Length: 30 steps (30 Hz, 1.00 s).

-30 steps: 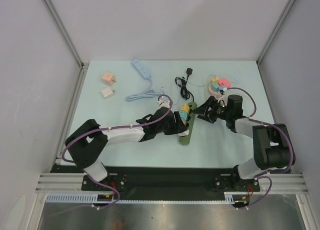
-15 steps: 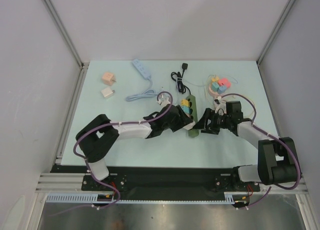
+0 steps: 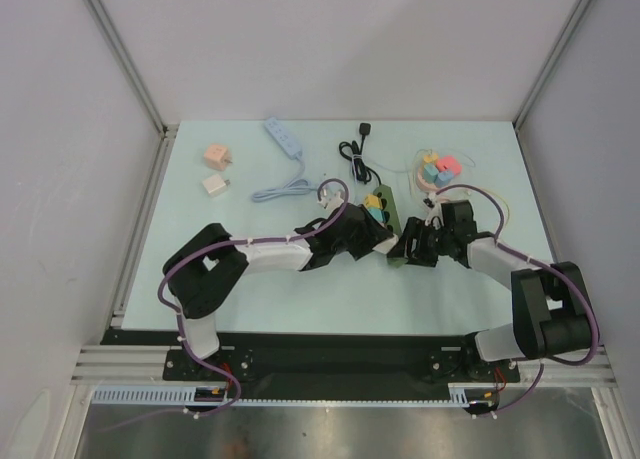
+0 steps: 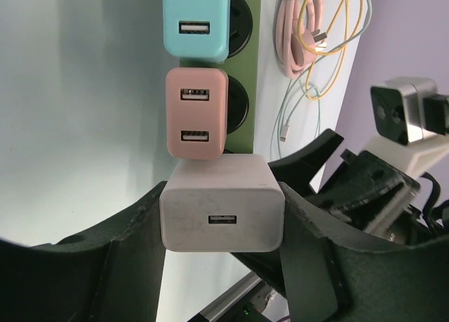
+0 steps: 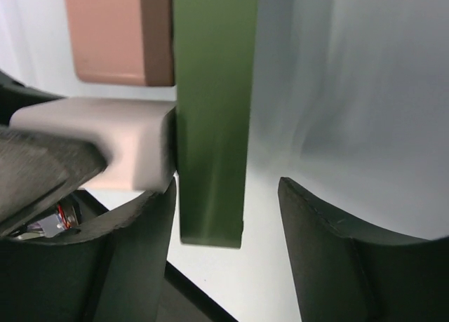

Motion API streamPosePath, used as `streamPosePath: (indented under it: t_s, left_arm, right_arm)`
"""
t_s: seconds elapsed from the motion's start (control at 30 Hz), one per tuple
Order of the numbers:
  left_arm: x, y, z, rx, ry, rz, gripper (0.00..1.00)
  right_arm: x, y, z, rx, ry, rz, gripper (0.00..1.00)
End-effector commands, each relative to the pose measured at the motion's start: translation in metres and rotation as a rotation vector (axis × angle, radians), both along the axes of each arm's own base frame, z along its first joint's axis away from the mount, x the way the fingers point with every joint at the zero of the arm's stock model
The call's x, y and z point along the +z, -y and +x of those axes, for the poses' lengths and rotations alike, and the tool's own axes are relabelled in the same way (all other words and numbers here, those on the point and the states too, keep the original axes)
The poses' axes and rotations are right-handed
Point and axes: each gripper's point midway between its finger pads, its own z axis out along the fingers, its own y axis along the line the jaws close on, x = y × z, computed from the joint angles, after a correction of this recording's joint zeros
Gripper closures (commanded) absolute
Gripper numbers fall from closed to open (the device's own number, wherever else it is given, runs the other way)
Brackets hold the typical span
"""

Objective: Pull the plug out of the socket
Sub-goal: Remove the plug from the socket.

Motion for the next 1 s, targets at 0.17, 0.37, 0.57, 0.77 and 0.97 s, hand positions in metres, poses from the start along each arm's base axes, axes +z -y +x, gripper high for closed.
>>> streamPosePath:
  t_s: [0.17,0.37,0.57,0.77,0.97]
  left_arm:
    - [0.042,0.024,0.004,0.000,-0.006,-0.177,1.00]
    - [0.052,0.025,0.001,-0.004,-0.021,-0.225,1.00]
    - [0.068,0.021,-0.013,-0.035,-0.068,-0.286,1.00]
    - [0.080,0.002,-0.017,-0.037,-0.100,-0.330,1.00]
    - [0.084,-0.013,-0.018,-0.053,-0.063,-0.251,1.00]
  right_arm:
    - [0.008,-0.006,0.032,-0.024,0.072,0.020,0.56]
    - [0.008,0.008,0.044,-0.052,0.095,0.012,1.00]
    - [-0.004,0.038,0.055,-0.115,0.089,-0.057,1.00]
    - [-0.002,0.042,0.057,-0.110,0.107,-0.066,1.00]
    - [-0.003,0.043,0.056,-0.094,0.110,-0.074,1.00]
